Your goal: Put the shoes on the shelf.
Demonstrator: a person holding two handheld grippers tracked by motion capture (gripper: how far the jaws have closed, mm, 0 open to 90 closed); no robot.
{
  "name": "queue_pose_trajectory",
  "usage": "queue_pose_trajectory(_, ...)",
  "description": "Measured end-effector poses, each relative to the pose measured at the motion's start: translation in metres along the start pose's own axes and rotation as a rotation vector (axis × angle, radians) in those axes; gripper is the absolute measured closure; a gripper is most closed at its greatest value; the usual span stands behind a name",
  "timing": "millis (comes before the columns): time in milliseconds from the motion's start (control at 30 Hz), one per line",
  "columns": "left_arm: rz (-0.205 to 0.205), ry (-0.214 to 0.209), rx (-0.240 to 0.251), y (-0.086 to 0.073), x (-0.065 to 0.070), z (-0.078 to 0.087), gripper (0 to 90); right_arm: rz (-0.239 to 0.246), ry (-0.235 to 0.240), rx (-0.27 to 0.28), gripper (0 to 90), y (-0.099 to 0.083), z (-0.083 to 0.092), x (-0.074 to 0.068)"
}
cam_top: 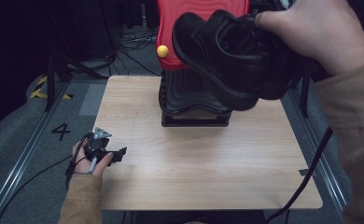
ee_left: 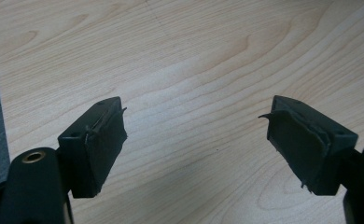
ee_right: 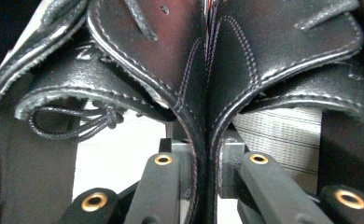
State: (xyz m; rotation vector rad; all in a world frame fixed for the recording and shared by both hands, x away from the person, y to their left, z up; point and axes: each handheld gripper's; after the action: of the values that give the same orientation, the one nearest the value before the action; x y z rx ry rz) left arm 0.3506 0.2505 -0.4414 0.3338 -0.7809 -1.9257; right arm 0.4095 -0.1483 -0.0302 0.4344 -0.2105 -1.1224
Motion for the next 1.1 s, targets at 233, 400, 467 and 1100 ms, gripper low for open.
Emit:
queue_pose_trajectory(233, -0.005, -0.013, 0.002, 0.000, 0.002, -0.002, 19.8, -0.062, -0.059, 0.080, 81.9, 0.044, -0.003, 0.001)
queue_pose_trajectory(400, -0.004, -0.021, -0.002, 0.000, 0.001, -0.001, 19.8, -0.101, -0.096, 0.111, 81.9, 0.069, -0.007, 0.001)
queue_pose_trajectory(467, -0.001, -0.020, 0.002, 0.000, 0.001, -0.001, 19.8, -0.112, -0.098, 0.127, 81.9, 0.076, -0.009, 0.001)
queue_pose_trajectory(1100, 0.017, -0.041, 0.005, -0.004, -0.004, -0.006, 19.9, -0.155, -0.256, 0.286, 81.8, 0.121, -0.085, 0.008)
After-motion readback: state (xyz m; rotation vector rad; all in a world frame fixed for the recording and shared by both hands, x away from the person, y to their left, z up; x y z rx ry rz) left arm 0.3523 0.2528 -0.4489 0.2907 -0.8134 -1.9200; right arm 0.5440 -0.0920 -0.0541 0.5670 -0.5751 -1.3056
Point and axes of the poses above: each handheld gripper's, and its own axes: z roughly backward along the jaws, y roughly out of its top, x roughly to its right, and after that the axes turned 5 degrees about -y, right-handed
